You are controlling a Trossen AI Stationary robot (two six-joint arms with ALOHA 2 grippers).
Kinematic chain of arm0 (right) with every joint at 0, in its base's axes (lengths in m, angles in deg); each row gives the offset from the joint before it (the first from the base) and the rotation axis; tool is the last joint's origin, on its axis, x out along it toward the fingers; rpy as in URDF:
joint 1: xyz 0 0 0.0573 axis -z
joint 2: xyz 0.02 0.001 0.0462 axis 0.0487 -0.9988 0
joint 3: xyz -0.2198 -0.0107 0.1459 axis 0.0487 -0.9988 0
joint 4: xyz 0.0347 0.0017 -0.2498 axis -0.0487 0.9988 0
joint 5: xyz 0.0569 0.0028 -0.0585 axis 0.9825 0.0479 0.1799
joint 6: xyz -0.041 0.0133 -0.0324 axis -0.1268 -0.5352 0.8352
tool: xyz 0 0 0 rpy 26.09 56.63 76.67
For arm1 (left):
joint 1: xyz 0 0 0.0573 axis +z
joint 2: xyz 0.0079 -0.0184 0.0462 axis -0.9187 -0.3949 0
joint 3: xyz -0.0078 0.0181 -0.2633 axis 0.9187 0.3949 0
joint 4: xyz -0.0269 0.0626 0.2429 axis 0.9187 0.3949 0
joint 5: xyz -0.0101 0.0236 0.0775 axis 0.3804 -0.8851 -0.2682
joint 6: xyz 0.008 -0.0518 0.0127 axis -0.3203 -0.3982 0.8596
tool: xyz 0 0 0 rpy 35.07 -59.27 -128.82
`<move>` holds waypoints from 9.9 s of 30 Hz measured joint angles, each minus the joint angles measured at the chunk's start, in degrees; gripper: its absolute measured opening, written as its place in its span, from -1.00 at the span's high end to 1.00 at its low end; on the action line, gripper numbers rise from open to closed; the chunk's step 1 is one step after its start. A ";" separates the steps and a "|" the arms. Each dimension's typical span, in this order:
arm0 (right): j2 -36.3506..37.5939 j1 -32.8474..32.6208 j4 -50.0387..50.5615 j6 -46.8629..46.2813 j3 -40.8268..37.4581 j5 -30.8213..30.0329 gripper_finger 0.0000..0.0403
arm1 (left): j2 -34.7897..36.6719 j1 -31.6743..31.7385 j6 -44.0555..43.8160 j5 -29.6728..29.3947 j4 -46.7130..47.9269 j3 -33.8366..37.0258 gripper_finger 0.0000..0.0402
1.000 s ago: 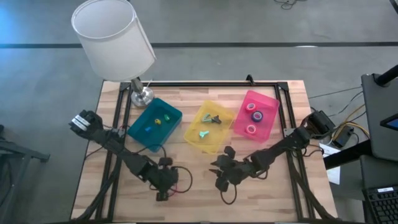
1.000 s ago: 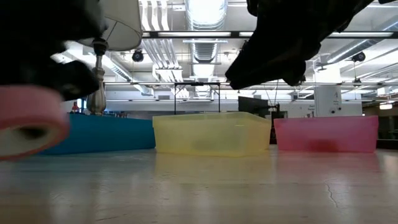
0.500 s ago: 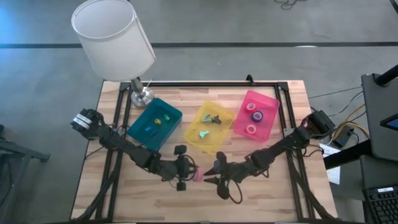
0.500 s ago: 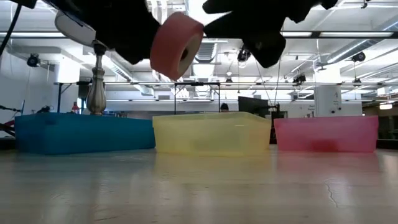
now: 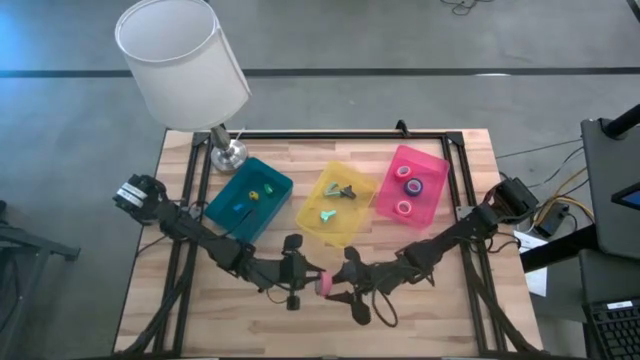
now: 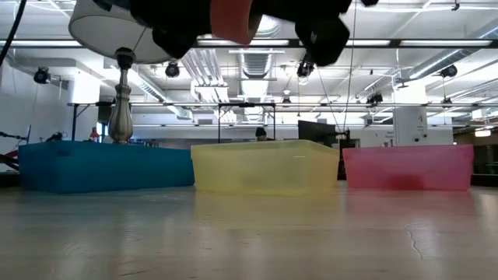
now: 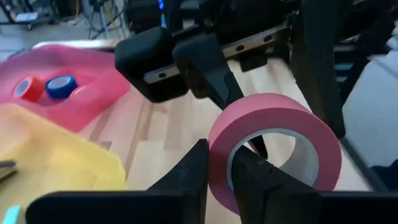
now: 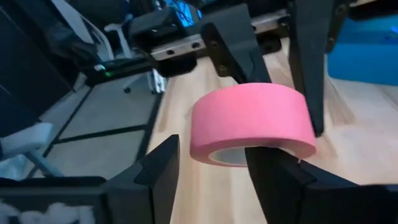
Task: Pick and place Stapler, Stapler remover, tape
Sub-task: Put the pink tape into the pink bin, then return to Home Position
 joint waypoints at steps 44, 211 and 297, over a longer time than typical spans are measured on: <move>0.60 0.15 4.67 1.46 0.13 -4.70 0.71 | -0.07 0.23 -0.72 -3.08 -2.39 0.57 0.33; 46.78 0.42 -2.41 24.48 -41.38 -1.83 0.96 | 44.46 -11.80 7.05 -20.14 -11.09 39.33 0.98; 84.57 4.19 14.66 39.19 -55.08 25.21 0.96 | 62.11 -11.38 23.39 -24.46 -7.96 49.37 0.95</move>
